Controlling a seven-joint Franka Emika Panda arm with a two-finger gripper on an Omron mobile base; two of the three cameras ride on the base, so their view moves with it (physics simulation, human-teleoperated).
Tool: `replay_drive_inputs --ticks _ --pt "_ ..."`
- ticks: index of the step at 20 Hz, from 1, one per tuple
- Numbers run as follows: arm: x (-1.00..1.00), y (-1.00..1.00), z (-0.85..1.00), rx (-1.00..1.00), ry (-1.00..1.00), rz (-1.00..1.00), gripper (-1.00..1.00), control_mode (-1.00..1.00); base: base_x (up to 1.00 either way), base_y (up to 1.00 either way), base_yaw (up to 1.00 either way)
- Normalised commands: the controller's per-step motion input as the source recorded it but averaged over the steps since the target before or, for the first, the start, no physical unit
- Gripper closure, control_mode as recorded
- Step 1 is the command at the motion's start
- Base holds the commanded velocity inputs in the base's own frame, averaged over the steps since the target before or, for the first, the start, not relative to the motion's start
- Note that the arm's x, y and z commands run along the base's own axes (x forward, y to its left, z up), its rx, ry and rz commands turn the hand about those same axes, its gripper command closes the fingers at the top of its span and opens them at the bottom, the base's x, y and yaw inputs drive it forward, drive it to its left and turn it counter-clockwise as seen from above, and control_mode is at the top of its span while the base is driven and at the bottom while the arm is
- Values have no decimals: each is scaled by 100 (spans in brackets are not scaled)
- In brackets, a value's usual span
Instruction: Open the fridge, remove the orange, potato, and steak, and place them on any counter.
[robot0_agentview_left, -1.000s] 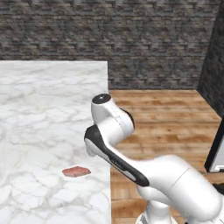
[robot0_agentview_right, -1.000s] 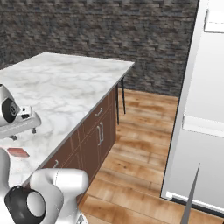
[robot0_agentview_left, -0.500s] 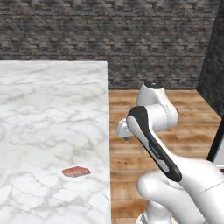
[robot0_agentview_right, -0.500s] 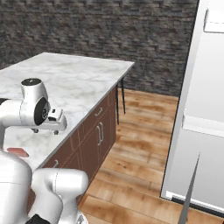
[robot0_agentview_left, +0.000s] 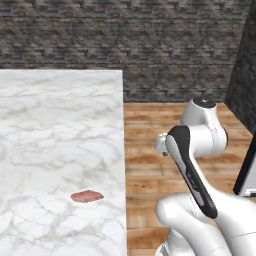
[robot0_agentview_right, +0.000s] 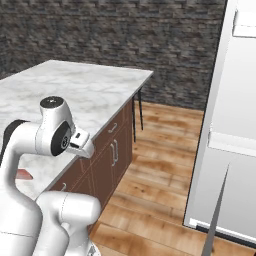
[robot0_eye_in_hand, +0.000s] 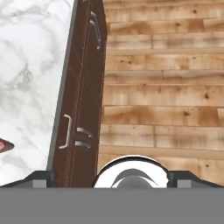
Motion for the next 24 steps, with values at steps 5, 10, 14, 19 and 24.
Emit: replay_drive_inputs --ticks 5,10,14,19,24 --pt "-1 -11 22 -5 -4 0 -100 -100 0 0 0" --pt "-15 0 42 -11 -4 -5 -100 -100 0 0 0" --pt "0 0 9 -2 0 -16 -100 -100 0 0 0" --pt "0 0 0 0 0 0 -100 100 -29 -6 -18" --pt "0 0 0 0 0 0 -100 100 -24 -2 -90"
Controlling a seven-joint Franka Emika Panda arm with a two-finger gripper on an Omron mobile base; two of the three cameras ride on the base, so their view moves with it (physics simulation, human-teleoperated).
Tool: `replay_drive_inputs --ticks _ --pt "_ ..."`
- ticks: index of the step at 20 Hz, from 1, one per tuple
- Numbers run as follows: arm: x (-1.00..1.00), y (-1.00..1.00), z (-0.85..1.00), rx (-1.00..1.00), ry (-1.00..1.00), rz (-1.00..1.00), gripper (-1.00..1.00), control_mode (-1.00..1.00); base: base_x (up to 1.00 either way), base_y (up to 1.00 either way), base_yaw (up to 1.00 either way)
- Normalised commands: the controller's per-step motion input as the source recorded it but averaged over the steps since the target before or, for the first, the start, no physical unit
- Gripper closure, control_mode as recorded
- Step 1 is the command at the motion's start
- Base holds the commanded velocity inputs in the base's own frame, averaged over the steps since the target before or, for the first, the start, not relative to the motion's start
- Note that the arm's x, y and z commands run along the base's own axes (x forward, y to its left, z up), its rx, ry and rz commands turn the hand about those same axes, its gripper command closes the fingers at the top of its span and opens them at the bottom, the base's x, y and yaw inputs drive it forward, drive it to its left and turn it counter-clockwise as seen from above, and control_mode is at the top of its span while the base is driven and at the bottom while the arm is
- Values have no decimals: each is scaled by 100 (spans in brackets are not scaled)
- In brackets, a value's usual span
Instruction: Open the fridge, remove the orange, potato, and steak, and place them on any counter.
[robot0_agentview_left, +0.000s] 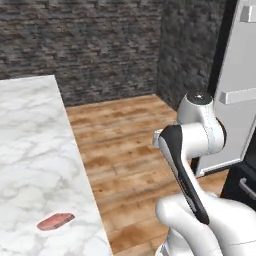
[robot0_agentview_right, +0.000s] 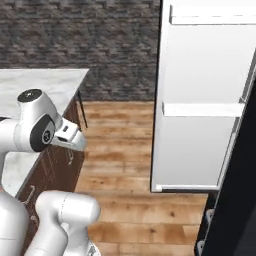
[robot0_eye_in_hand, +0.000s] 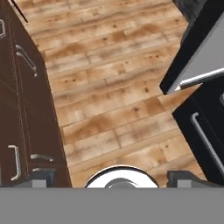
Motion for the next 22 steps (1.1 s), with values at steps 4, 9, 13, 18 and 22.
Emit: replay_drive_inputs --ticks 4,9,13,18,22 --pt "0 0 0 0 0 0 -100 100 0 -4 -97" --pt "0 0 0 0 0 0 -100 100 28 -61 -68" --pt "0 0 0 0 0 0 -100 100 51 -54 -57" --pt "0 0 0 0 0 0 -100 100 54 3 -54" --pt "0 0 0 0 0 0 -100 100 -10 17 -80"
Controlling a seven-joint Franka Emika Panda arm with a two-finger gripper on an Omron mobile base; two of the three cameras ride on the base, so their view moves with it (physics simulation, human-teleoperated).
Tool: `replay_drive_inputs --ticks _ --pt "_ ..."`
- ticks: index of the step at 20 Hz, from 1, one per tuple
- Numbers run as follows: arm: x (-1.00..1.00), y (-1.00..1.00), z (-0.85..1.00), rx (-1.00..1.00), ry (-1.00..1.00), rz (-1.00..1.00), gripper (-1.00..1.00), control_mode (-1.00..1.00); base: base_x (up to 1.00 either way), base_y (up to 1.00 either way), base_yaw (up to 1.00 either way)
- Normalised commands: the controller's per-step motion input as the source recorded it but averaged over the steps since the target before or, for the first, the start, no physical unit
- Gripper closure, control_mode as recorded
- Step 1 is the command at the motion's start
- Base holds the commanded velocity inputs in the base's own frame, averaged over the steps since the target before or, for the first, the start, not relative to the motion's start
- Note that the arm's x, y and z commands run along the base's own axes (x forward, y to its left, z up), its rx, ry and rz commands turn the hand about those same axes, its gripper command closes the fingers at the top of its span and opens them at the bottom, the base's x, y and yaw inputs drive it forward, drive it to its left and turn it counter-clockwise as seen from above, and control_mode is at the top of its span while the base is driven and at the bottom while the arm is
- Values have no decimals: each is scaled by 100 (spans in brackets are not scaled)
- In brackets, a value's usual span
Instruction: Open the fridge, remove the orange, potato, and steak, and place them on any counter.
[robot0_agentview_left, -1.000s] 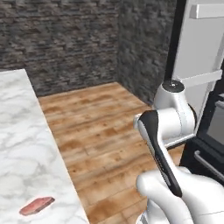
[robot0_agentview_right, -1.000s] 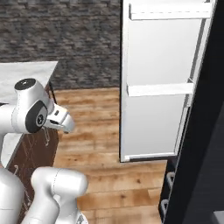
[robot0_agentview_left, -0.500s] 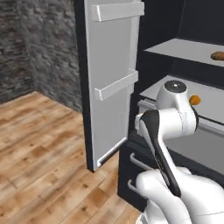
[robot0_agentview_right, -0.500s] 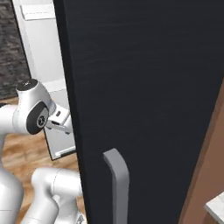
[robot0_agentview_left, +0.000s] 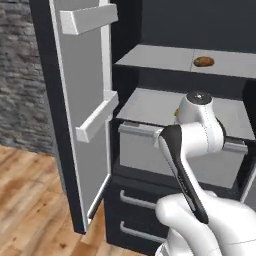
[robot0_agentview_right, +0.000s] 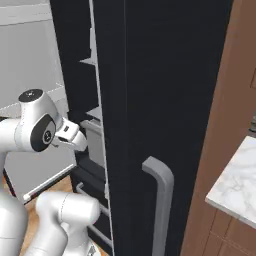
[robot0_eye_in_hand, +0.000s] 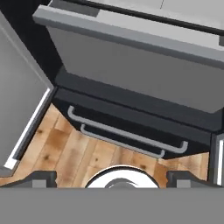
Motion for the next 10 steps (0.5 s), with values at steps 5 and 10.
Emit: replay_drive_inputs --ticks 5,10 --pt "0 0 0 0 0 0 -100 100 36 5 -81" --pt "0 0 0 0 0 0 -100 100 90 8 -45"
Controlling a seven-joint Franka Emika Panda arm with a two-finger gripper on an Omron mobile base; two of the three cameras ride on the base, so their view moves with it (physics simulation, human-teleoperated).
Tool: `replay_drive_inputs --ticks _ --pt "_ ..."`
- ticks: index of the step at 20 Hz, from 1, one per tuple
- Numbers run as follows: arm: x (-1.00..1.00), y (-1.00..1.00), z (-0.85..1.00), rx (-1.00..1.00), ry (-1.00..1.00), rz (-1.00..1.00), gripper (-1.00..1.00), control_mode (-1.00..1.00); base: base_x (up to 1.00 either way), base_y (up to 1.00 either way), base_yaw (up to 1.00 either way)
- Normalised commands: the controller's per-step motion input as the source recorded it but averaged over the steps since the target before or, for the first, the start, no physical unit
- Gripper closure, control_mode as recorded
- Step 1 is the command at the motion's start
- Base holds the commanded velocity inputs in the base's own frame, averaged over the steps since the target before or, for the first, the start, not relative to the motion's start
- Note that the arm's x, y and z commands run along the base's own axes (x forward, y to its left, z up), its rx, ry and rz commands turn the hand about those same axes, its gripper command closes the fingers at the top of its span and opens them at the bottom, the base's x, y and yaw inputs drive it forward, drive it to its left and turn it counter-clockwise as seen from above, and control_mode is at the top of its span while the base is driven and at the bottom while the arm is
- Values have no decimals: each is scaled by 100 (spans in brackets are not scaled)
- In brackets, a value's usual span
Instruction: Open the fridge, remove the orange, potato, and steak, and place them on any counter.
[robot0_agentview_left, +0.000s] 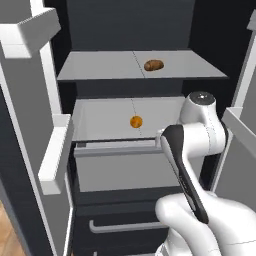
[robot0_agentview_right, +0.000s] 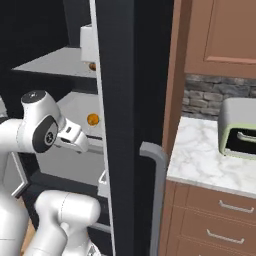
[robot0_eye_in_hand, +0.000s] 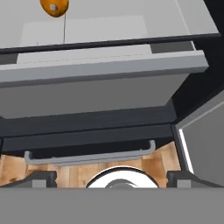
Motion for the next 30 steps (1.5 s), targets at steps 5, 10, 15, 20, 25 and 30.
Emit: replay_drive_inputs --ticks 5,10,15,20,25,30 --pt "0 0 0 0 0 0 -100 100 90 18 -24" --pt "0 0 0 0 0 0 -100 100 96 16 -9" --pt "3 6 0 0 0 0 -100 -100 23 16 6" --pt "22 8 31 -4 -7 2 -100 -100 0 0 0" --pt "23 3 75 -12 -13 -1 -100 -100 0 0 0" --pt "49 2 84 -17 -8 -5 -100 -100 0 0 0"
